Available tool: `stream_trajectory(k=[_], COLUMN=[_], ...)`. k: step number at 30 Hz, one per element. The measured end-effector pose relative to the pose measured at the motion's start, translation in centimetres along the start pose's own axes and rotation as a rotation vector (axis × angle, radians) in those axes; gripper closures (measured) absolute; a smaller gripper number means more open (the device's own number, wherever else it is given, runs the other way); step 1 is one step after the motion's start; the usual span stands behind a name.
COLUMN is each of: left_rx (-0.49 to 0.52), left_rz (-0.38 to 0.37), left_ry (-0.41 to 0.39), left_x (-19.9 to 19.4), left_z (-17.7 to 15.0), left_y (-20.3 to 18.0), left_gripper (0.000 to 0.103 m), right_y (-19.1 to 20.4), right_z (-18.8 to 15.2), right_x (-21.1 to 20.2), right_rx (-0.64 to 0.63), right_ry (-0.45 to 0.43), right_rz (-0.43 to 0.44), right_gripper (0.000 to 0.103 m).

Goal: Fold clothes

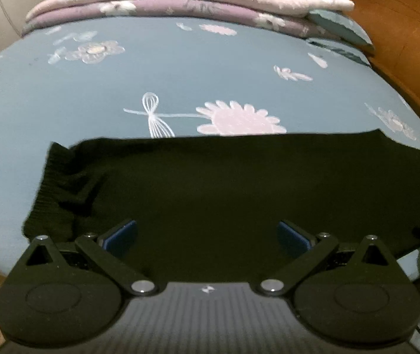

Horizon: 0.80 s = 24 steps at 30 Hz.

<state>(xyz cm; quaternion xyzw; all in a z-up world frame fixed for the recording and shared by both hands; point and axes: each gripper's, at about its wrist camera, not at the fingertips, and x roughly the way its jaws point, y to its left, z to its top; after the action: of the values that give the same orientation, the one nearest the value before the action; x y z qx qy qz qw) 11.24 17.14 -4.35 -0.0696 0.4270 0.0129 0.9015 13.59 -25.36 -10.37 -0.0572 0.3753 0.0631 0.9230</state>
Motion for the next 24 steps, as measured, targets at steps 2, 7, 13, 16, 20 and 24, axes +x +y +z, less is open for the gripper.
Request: stream_trajectory(k=[2,7,13,16,20,24], left_rx=[-0.013,-0.031,-0.008,-0.021,-0.006,-0.045], left_rz=[-0.001,0.015,0.024,0.021,0.022,-0.017], left_ry=[0.023,0.087,0.061,0.046,0.027,0.031], left_x=[1.2,3.9,3.6,3.3,3.1,2.4], left_z=[-0.4,-2.1,-3.2,-3.6,-4.2,-4.0], left_y=[0.4,1.3,1.4,1.5,1.4,2.3], left_gripper=[0.002,0.002,0.002,0.002,0.001,0.001], right_y=[0.1,1.0,3.9,3.8,3.6,3.5], right_z=[0.2,1.2,0.7,0.3,0.1,0.0], right_x=[0.0,-1.3,0.5,0.4,0.5,0.5], right_rx=[-0.001,0.012,-0.068,-0.048,-0.041,-0.042], right_ry=[0.009,-0.053,-0.009,-0.036,-0.044,-0.059], right_rz=[-0.003,0.057,0.100,0.106,0.115,0.118], right_gripper=[0.000,0.000,0.000,0.000,0.000,0.000])
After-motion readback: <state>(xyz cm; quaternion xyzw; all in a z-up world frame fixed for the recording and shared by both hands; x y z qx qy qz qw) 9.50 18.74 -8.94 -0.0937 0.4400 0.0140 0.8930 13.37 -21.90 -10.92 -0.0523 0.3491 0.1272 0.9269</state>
